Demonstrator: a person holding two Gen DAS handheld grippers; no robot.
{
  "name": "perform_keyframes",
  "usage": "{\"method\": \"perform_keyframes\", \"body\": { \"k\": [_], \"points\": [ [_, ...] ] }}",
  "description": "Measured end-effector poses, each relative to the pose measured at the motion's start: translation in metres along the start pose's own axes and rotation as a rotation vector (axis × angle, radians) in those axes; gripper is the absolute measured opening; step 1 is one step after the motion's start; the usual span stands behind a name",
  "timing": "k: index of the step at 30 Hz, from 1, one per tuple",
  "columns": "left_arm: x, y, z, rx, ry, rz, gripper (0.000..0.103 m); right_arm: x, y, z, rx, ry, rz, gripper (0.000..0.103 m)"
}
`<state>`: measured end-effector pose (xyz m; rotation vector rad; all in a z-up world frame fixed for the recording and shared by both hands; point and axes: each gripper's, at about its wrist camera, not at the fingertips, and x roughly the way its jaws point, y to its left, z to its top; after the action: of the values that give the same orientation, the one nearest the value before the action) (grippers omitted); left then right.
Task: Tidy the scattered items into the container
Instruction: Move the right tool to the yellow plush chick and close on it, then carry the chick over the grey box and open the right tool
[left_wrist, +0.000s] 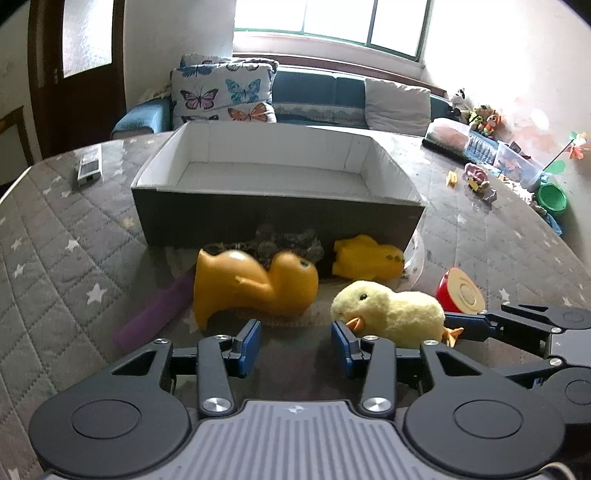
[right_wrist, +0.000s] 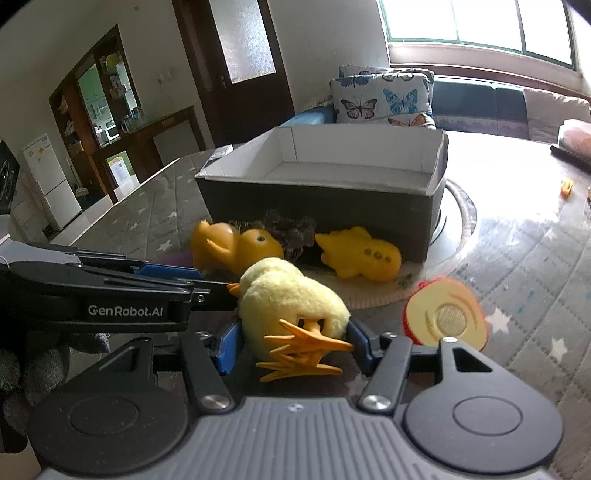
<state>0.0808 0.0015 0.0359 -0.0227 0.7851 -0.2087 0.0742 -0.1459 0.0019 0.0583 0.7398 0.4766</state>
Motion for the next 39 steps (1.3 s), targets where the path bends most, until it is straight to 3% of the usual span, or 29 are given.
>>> {"method": "perform_keyframes", "body": {
  "k": [22, 28, 34, 39],
  "points": [
    [0.001, -0.010, -0.003, 0.033, 0.014, -0.102, 0.045, 0.009, -0.005, -0.009, -0.009, 0.021, -0.017, 0.060],
    [0.005, -0.007, -0.004, 0.017, 0.019, -0.153, 0.033, 0.010, -0.004, -0.010, -0.019, 0.018, -0.018, 0.060],
    [0.008, -0.005, -0.003, 0.007, 0.021, -0.208, 0.015, 0.009, -0.002, -0.010, -0.036, 0.007, -0.028, 0.060],
    [0.004, -0.007, 0.000, 0.019, 0.003, -0.213, 0.015, 0.005, -0.003, -0.008, -0.033, -0.011, -0.029, 0.060]
  ]
}}
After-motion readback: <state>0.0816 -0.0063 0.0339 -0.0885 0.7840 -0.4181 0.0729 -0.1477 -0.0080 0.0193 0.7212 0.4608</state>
